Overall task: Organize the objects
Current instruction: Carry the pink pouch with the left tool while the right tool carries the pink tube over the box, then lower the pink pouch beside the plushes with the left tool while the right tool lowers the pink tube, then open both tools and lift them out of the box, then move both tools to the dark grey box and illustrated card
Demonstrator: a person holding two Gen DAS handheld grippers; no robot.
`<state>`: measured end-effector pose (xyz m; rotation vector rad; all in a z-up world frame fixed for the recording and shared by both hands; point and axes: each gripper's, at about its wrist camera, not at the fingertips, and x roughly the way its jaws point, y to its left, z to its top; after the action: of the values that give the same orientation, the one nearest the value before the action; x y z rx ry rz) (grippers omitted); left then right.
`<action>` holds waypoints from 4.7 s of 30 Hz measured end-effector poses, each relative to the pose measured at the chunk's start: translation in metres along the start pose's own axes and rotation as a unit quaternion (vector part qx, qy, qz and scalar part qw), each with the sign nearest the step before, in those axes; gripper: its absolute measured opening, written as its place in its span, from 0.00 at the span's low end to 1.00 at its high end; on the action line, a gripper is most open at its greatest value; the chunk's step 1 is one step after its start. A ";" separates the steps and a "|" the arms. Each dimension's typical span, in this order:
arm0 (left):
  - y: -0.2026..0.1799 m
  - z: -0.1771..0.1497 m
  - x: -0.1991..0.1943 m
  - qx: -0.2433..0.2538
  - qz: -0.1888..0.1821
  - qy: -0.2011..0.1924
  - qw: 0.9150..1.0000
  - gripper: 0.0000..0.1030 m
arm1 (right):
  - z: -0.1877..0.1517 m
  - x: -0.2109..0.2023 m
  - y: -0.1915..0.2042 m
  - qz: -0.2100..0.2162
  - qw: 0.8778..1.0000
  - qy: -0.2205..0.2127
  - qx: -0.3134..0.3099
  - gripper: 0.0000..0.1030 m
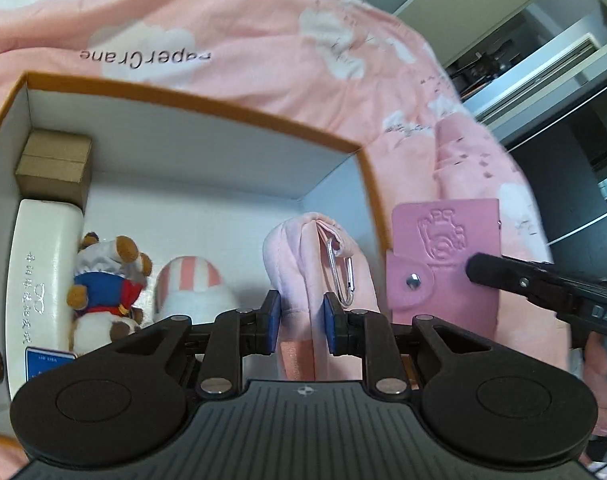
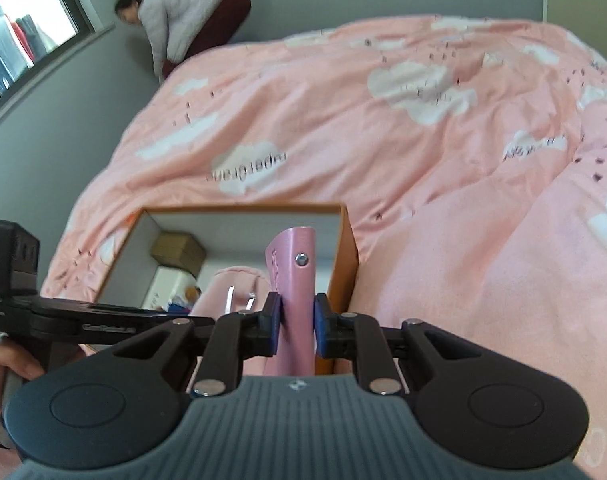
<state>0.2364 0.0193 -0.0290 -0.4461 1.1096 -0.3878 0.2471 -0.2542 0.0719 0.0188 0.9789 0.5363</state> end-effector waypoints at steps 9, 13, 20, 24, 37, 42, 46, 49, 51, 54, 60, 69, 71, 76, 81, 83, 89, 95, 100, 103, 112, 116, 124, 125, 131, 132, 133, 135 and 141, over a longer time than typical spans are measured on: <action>0.011 0.006 -0.040 0.026 0.033 -0.059 0.997 0.24 | -0.008 0.055 0.031 -0.020 0.997 0.073 -0.030 0.18; 0.028 0.011 -0.037 0.011 0.032 -0.038 0.999 0.24 | -0.009 0.086 0.047 -0.036 0.992 0.119 -0.037 0.18; 0.049 0.009 -0.024 -0.016 0.007 -0.016 1.000 0.24 | -0.009 0.126 0.040 -0.034 0.981 0.191 0.022 0.18; 0.053 0.009 -0.022 -0.018 0.000 -0.012 1.000 0.24 | -0.012 0.138 0.044 -0.031 0.977 0.210 0.028 0.18; 0.053 0.009 -0.023 -0.012 -0.008 -0.011 1.000 0.24 | -0.012 0.134 0.078 -0.108 0.966 0.208 -0.115 0.27; 0.045 0.011 -0.022 -0.019 -0.018 -0.021 0.999 0.24 | -0.006 0.114 0.080 -0.114 0.968 0.176 -0.140 0.23; 0.032 0.012 -0.012 -0.043 -0.029 -0.023 0.998 0.24 | 0.007 0.097 0.073 -0.123 0.972 0.129 -0.153 0.22; 0.019 0.009 0.003 -0.048 -0.023 -0.012 0.999 0.24 | 0.012 0.088 0.069 -0.131 0.974 0.098 -0.155 0.22; 0.009 0.005 0.013 -0.038 -0.014 -0.003 0.999 0.24 | 0.012 0.084 0.066 -0.129 0.975 0.085 -0.157 0.22; 0.001 -0.001 0.027 -0.032 -0.011 0.016 0.999 0.24 | 0.009 0.082 0.060 -0.120 0.977 0.081 -0.155 0.22; -0.006 -0.011 0.045 -0.013 0.019 0.045 0.999 0.24 | -0.006 0.084 0.052 -0.108 0.979 0.085 -0.154 0.22; -0.014 -0.017 0.055 0.031 0.056 0.073 0.995 0.26 | -0.008 0.087 0.054 -0.092 0.978 0.095 -0.159 0.22; -0.016 -0.018 0.057 0.042 0.066 0.079 0.994 0.29 | -0.010 0.089 0.054 -0.091 0.978 0.101 -0.156 0.22; -0.019 -0.019 0.063 0.057 0.079 0.092 0.991 0.30 | -0.014 0.093 0.053 -0.098 0.977 0.107 -0.155 0.20; -0.023 -0.022 0.064 0.076 0.091 0.090 0.989 0.31 | -0.016 0.094 0.053 -0.102 0.976 0.108 -0.156 0.17; -0.023 -0.023 0.060 0.079 0.087 0.087 0.989 0.34 | -0.017 0.092 0.052 -0.102 0.977 0.106 -0.154 0.17; -0.019 -0.023 0.037 0.080 0.076 0.067 0.992 0.43 | -0.019 0.088 0.054 -0.098 0.977 0.104 -0.158 0.20; -0.025 -0.024 -0.010 0.099 0.082 0.014 0.992 0.53 | -0.020 0.074 0.059 -0.094 0.978 0.091 -0.161 0.28; -0.039 -0.028 -0.048 0.112 0.072 -0.018 0.991 0.54 | -0.024 0.060 0.067 -0.082 0.980 0.084 -0.161 0.30; -0.042 -0.040 -0.072 0.115 0.063 -0.028 0.991 0.54 | -0.029 0.047 0.073 -0.072 0.982 0.075 -0.161 0.30; -0.015 -0.096 -0.124 0.065 0.044 -0.028 0.997 0.54 | -0.080 -0.006 0.095 0.040 0.990 0.043 -0.125 0.32; 0.011 -0.122 -0.116 0.030 0.056 0.013 0.998 0.54 | -0.121 0.007 0.094 0.073 0.990 0.081 -0.086 0.32; 0.019 -0.169 -0.098 0.064 0.116 0.061 0.989 0.67 | -0.188 0.047 0.087 0.090 0.989 0.117 -0.001 0.34; 0.019 -0.172 -0.095 0.072 0.121 0.066 0.988 0.67 | -0.191 0.051 0.090 0.091 0.989 0.117 0.001 0.34; 0.034 -0.188 -0.079 0.066 0.116 0.086 0.987 0.73 | -0.207 0.061 0.098 0.093 0.989 0.118 -0.012 0.40; 0.038 -0.190 -0.076 0.059 0.113 0.092 0.988 0.73 | -0.208 0.063 0.098 0.092 0.988 0.120 -0.016 0.41; 0.042 -0.191 -0.072 0.050 0.111 0.097 0.988 0.73 | -0.209 0.064 0.098 0.093 0.988 0.123 -0.017 0.41; 0.050 -0.192 -0.067 0.035 0.100 0.098 0.990 0.73 | -0.209 0.065 0.097 0.096 0.987 0.125 -0.017 0.45; 0.065 -0.200 -0.050 0.005 0.093 0.107 0.990 0.72 | -0.210 0.070 0.099 0.084 0.987 0.128 -0.044 0.48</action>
<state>0.0390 0.0701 -0.0996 -0.2932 1.3457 -0.2799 0.0690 -0.1834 -0.0777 -0.0489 1.2103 0.7499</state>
